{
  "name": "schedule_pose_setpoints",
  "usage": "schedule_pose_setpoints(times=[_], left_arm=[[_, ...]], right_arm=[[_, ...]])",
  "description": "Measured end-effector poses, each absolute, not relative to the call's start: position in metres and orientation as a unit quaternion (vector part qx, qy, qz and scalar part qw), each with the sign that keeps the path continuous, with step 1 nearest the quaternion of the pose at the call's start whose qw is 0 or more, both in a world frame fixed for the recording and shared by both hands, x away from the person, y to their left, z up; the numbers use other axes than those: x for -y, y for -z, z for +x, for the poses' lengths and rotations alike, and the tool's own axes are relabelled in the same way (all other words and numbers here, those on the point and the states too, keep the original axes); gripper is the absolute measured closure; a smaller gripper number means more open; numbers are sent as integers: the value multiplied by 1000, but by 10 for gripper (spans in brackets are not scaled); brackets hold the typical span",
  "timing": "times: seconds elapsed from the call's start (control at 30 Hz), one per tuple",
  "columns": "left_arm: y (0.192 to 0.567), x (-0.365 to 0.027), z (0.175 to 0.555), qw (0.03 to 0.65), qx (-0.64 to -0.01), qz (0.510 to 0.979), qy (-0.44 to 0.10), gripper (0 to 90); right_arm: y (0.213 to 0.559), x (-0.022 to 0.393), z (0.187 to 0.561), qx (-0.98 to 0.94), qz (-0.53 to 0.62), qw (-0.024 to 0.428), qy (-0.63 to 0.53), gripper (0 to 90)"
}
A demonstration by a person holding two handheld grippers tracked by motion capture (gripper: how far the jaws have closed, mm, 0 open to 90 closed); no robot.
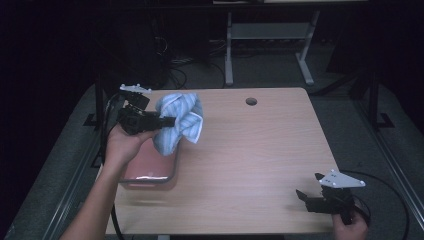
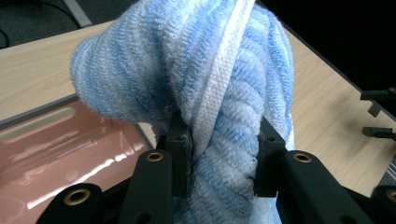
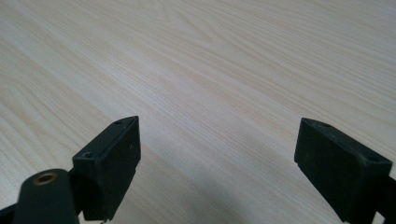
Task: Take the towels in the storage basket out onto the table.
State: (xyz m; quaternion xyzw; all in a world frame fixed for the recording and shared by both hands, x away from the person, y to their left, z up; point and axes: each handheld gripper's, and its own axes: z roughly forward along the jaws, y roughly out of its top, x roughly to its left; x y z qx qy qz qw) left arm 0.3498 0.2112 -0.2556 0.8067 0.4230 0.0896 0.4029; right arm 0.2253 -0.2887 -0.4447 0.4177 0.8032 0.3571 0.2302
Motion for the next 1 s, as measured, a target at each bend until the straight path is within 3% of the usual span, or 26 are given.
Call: schedule_pose_setpoints(times=[1.0], left_arm=[[266,-160,356,404,-387,826,-64,659]], right_arm=[[444,289,225,-804,414,231,-358,139]])
